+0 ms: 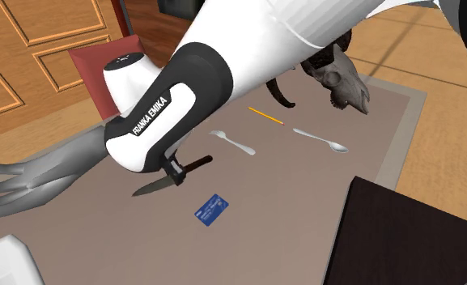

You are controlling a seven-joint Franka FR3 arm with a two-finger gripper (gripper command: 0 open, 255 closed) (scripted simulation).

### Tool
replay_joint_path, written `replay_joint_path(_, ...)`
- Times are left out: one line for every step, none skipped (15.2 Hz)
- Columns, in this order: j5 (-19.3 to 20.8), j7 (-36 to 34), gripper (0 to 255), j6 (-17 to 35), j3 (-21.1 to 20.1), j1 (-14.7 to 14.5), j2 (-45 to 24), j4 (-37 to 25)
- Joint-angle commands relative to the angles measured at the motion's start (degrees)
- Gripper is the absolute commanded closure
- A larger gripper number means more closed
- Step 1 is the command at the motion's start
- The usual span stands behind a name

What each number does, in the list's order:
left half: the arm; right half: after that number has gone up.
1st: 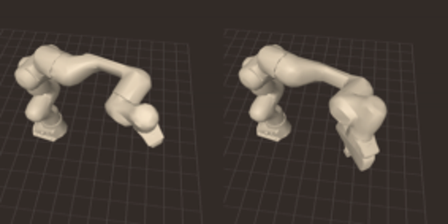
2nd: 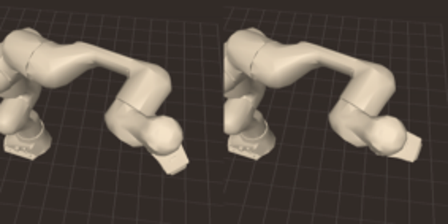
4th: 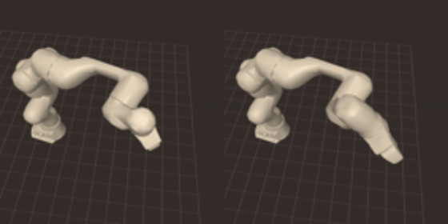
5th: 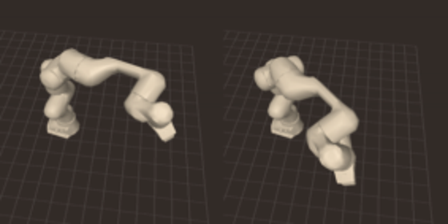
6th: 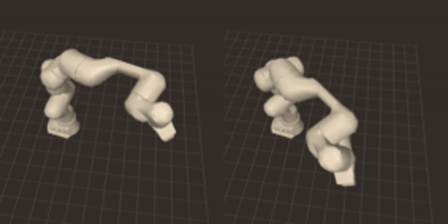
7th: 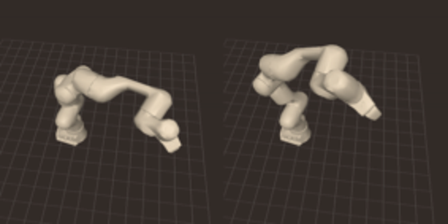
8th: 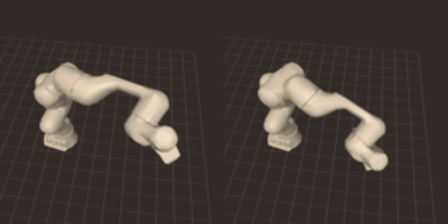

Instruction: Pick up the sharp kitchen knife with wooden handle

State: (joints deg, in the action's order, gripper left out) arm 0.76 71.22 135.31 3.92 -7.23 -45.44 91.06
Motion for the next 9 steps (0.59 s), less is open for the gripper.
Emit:
replay_joint_path(0.0, 0.0, 255, -0.8, 0.0, -0.1, 1.3, 0.6)
replay_joint_path(0.1, 0.0, 255, -1.2, 0.1, -0.1, 1.9, 0.7)
replay_joint_path(0.1, 0.0, 255, -1.7, 0.1, -0.1, 2.5, 0.8)
replay_joint_path(0.1, 0.0, 255, -2.1, 0.1, -0.1, 3.0, 0.9)
replay_joint_path(0.1, 0.0, 255, -2.6, 0.1, -0.2, 3.5, 0.9)
replay_joint_path(0.1, 0.0, 255, -3.1, 0.1, -0.2, 4.1, 1.0)
replay_joint_path(0.1, 0.1, 255, -3.5, 0.1, -0.2, 4.6, 1.1)
replay_joint_path(0.1, 0.1, 255, -3.6, 0.1, -0.2, 4.7, 1.1)
replay_joint_path(0.1, 0.1, 255, -3.6, 0.1, -0.2, 4.7, 1.1)
